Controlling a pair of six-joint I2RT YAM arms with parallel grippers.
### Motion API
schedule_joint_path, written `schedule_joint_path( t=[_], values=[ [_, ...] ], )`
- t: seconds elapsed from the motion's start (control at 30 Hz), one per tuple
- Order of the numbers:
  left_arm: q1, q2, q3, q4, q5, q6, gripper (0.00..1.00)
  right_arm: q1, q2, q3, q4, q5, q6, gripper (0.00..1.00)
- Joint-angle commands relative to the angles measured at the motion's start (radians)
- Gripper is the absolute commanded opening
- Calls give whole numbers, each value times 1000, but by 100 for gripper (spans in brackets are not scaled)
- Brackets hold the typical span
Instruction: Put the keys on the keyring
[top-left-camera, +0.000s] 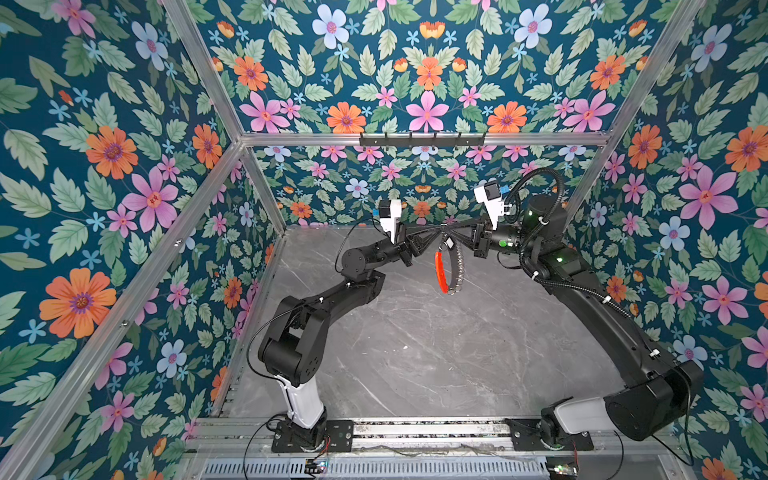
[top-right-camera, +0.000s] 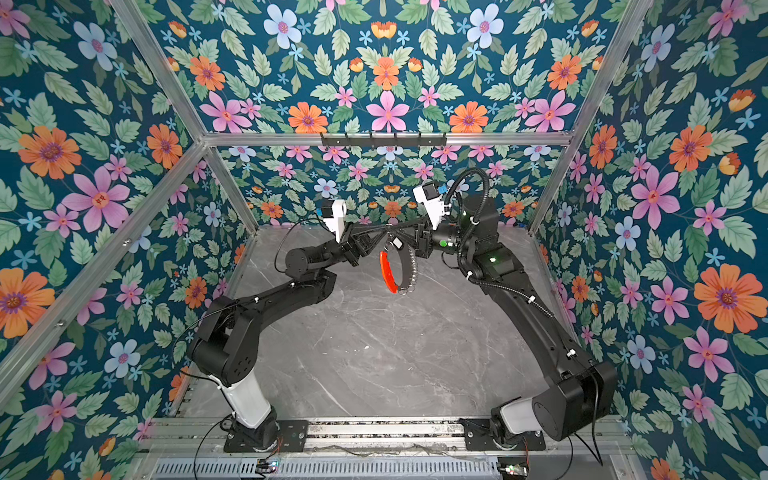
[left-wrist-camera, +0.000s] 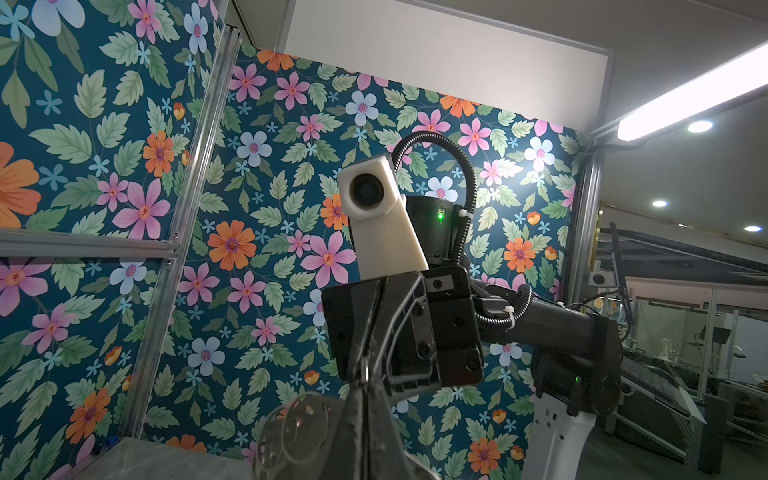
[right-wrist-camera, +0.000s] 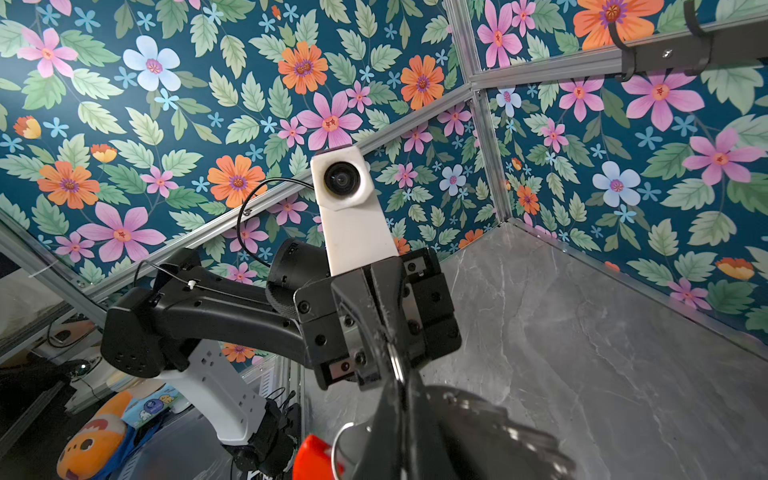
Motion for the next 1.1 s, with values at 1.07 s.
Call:
schedule_joint_path(
  t=[1.07],
  values=[
    [56, -216, 207, -1461, 306, 1046, 28, 108, 66, 158, -515, 226, -491, 0]
  ],
)
